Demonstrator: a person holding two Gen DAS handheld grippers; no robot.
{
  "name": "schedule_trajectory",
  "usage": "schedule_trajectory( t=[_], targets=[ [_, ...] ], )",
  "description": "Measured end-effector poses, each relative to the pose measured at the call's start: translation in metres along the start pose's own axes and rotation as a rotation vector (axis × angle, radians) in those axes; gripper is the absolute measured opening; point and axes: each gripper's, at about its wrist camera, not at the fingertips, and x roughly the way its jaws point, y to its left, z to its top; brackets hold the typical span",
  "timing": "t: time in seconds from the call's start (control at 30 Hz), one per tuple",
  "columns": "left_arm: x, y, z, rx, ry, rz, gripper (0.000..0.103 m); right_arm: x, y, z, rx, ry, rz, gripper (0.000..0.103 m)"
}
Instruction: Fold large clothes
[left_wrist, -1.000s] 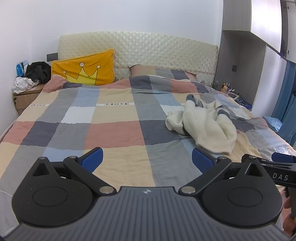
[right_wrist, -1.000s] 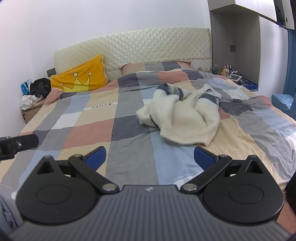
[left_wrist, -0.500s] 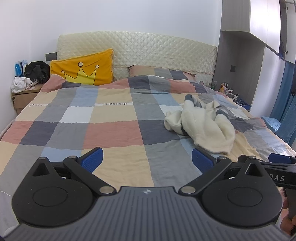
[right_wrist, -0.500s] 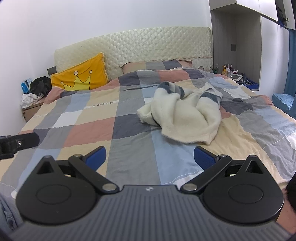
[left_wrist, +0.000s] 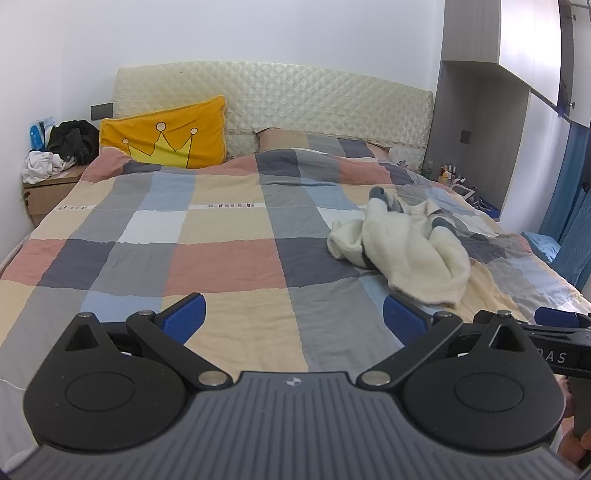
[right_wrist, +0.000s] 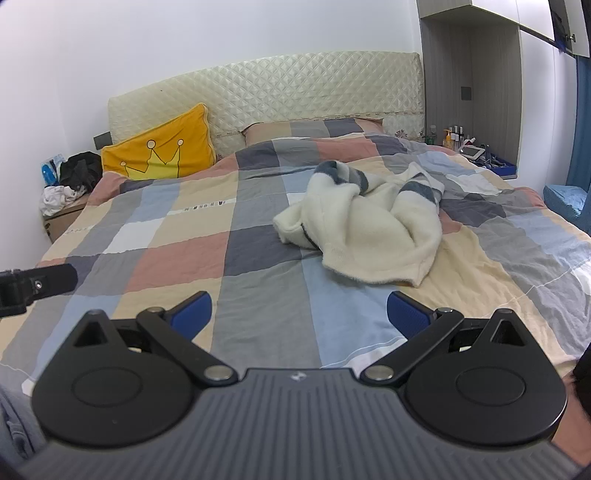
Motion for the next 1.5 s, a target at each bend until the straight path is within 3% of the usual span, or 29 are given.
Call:
schedule_trajectory(
  t=[0.83, 1.5],
  targets=[
    [0.015, 0.000, 0.000, -0.002, 0.014, -0.032, 0.103, 0.008, 0.002, -0.006, 0.004, 0.006, 0.006, 0.103],
    [0.079, -0.012, 0.010, 0.001, 0.009, -0.098, 0.103, 0.042, -0.021, -0.001, 0.048, 0.022, -0.031, 0.103]
  ],
)
